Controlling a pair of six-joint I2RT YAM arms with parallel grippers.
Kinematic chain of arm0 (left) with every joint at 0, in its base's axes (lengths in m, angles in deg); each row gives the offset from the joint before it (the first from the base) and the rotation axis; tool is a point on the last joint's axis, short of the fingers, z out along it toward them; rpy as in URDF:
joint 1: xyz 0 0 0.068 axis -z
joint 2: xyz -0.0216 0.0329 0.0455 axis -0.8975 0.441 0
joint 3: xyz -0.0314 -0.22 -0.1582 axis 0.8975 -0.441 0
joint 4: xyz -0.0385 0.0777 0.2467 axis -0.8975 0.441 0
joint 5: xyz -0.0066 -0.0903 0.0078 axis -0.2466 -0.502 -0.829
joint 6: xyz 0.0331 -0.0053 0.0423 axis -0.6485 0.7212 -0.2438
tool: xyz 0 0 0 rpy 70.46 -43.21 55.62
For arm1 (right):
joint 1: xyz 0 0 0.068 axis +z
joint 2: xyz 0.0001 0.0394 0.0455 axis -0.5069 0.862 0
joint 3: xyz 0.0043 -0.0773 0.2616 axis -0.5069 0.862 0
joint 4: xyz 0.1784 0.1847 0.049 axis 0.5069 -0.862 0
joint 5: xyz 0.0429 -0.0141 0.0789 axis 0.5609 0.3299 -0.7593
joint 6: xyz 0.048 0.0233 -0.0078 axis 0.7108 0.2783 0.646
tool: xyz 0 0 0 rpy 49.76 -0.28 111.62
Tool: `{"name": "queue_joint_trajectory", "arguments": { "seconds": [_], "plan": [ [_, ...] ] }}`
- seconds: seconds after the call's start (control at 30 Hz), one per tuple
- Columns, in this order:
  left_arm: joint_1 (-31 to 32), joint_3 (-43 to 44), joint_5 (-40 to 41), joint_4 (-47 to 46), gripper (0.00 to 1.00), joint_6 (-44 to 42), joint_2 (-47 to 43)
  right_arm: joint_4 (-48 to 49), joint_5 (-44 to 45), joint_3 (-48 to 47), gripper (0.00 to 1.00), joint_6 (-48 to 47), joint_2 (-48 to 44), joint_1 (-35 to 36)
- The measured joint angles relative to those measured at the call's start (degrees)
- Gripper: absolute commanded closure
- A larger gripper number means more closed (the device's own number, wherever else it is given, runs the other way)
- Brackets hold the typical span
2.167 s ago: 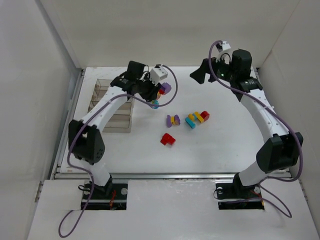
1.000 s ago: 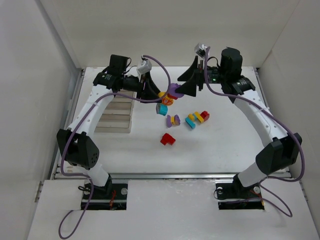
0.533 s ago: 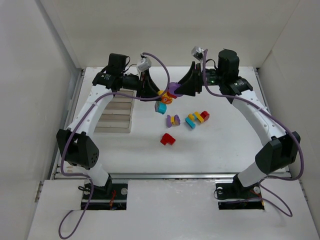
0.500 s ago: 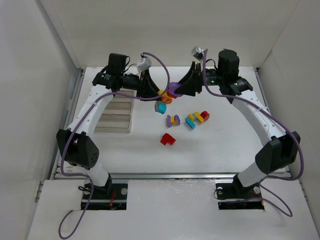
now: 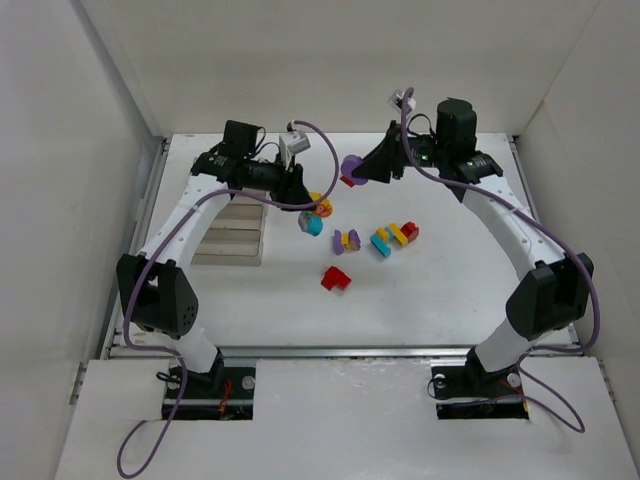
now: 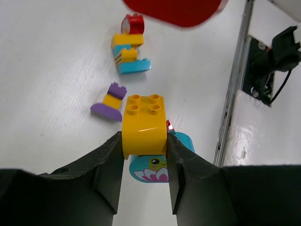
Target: Sort the legos into containers by color
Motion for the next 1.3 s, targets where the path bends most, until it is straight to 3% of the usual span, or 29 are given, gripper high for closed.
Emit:
{"name": "queue_joint_trajectory", "arguments": {
  "seconds": [0.5, 0.87, 1.03, 1.1, 1.13, 1.17, 1.3],
  "plan": [
    [-0.09, -7.91, 15.28, 1.60, 1.00, -3.45, 0.98, -0.15, 6.88, -0.35, 1.00, 2.67, 0.00, -0.94],
    [0.87, -12.63, 37.62, -2.56, 1.00, -2.12, 9.73, -0.26, 15.87, 0.52, 1.00, 4.04, -2.23, -0.94],
    [4.85, -14.19, 45.03, -5.29, 1.00, -2.86, 11.04, -0.22, 17.07, 0.52, 1.00, 4.44, -3.02, -0.96],
    [6.29, -14.23, 46.07, -6.14, 0.85, -2.80, 11.04, -0.22, 17.25, 0.55, 1.00, 4.57, -3.04, -0.96],
    [6.78, -14.25, 46.31, -6.40, 0.65, -2.80, 11.04, -0.22, 17.35, 0.61, 1.00, 4.59, -3.04, -0.96],
    [6.99, -14.25, 46.53, -6.56, 0.56, -2.78, 11.06, -0.26, 17.38, 0.63, 1.00, 4.61, -3.04, -0.96],
    [6.84, -15.30, 46.07, -7.17, 0.40, -3.02, 10.91, -0.26, 17.62, 0.63, 1.00, 4.76, -3.04, -0.96]
  ]
}}
